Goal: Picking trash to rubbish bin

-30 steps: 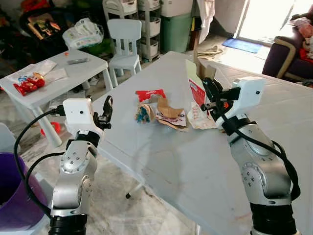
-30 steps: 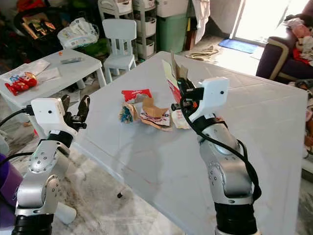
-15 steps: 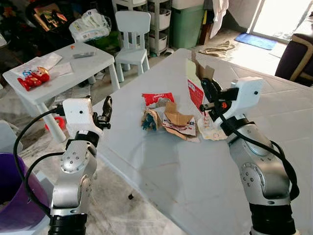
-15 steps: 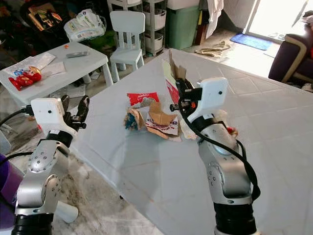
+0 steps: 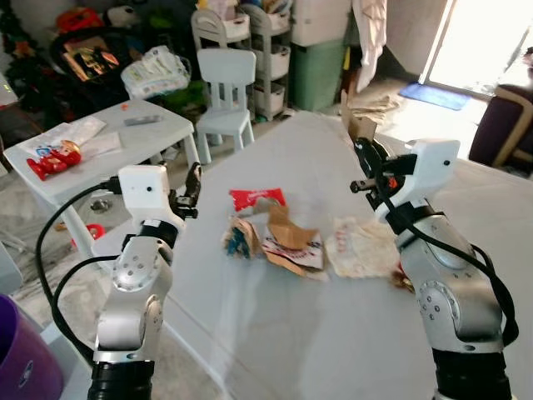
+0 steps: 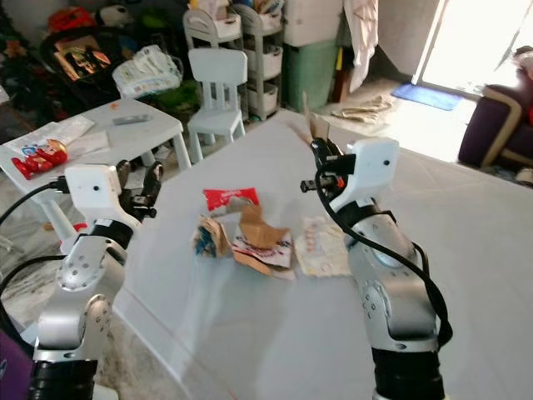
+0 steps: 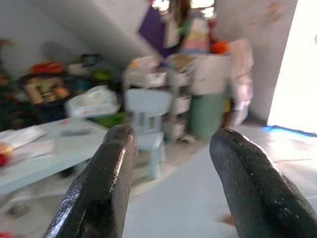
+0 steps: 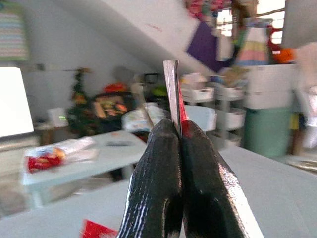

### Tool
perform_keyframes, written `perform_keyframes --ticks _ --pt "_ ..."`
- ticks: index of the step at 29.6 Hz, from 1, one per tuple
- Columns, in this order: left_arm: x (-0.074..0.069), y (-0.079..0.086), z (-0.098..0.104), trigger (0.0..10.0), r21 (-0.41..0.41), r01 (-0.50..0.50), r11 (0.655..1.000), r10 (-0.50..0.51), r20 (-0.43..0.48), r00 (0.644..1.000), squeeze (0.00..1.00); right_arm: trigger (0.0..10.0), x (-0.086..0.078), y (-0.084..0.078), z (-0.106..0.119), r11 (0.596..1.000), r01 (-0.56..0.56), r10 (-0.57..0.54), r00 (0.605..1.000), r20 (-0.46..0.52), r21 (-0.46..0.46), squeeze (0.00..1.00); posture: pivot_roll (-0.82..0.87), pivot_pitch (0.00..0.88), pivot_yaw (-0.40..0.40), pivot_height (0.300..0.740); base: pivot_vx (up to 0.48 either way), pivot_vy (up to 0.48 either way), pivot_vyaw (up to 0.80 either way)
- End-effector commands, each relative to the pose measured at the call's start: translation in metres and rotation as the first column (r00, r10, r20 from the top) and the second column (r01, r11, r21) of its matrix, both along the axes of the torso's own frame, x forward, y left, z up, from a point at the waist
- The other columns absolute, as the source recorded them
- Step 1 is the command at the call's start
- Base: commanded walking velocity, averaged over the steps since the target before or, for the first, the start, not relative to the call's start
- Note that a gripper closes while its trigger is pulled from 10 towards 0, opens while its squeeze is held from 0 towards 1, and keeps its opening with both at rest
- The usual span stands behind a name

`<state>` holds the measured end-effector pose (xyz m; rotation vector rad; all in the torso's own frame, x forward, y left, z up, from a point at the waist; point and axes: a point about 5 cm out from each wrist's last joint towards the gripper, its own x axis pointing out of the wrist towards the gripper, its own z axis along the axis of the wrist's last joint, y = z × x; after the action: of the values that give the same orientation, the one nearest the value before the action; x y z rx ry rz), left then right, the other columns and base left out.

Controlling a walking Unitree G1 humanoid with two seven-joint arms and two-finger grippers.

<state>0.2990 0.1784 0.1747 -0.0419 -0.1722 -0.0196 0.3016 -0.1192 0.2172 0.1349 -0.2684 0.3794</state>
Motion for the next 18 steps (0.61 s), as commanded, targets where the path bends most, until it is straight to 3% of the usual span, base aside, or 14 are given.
perform_keyframes --ticks 1,18 --pt "0.002 -0.007 0.001 10.0 -0.010 0.016 1.000 -0.016 0.004 1.000 0.00 0.0 0.000 -0.009 0.002 1.000 0.029 -0.029 1.000 0.010 -0.008 0.00 0.05 0.000 -0.003 0.740 0.000 0.000 0.00" --pt "-0.005 -0.022 -0.029 10.0 -0.026 0.095 0.995 -0.098 -0.167 0.981 0.00 0.0 -0.001 -0.011 0.002 0.999 0.030 -0.030 1.000 0.010 -0.016 0.00 0.05 0.000 -0.006 0.740 0.000 0.000 0.00"
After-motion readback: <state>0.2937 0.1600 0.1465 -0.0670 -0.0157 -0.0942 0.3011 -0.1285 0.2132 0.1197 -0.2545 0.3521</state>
